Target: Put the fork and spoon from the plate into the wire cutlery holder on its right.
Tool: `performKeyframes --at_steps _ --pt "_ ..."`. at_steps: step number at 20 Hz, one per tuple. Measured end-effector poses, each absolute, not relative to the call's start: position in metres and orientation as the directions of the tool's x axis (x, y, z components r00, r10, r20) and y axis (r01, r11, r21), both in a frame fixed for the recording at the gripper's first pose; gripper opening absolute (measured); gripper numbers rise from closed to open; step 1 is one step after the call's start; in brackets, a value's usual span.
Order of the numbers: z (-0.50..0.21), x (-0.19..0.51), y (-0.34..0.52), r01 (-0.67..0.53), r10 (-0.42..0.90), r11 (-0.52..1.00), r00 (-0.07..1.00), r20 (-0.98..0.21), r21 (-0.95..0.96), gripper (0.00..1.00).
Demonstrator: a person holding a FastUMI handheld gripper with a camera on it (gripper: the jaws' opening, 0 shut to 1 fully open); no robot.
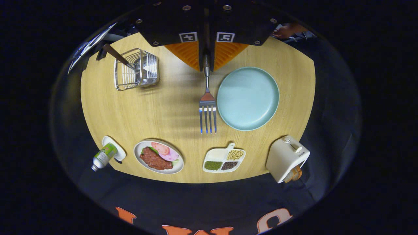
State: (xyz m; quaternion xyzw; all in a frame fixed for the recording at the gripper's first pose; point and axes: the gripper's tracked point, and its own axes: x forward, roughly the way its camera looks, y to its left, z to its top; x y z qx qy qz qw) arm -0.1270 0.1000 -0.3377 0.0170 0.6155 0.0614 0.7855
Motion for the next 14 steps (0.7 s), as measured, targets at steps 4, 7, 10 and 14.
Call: performKeyframes --at_steps 4,7,10,14 --pt "-0.335 -0.142 0.041 -0.028 0.068 0.998 0.199 -0.978 0.064 0.07" --pt "-0.333 -0.156 0.006 -0.026 0.041 0.999 0.178 -0.983 0.037 0.07" --pt "-0.334 -0.168 -0.007 -0.008 0.056 0.998 0.136 -0.989 0.056 0.07" --pt "-0.338 -0.180 -0.019 -0.056 0.050 0.997 0.098 -0.994 0.045 0.07"
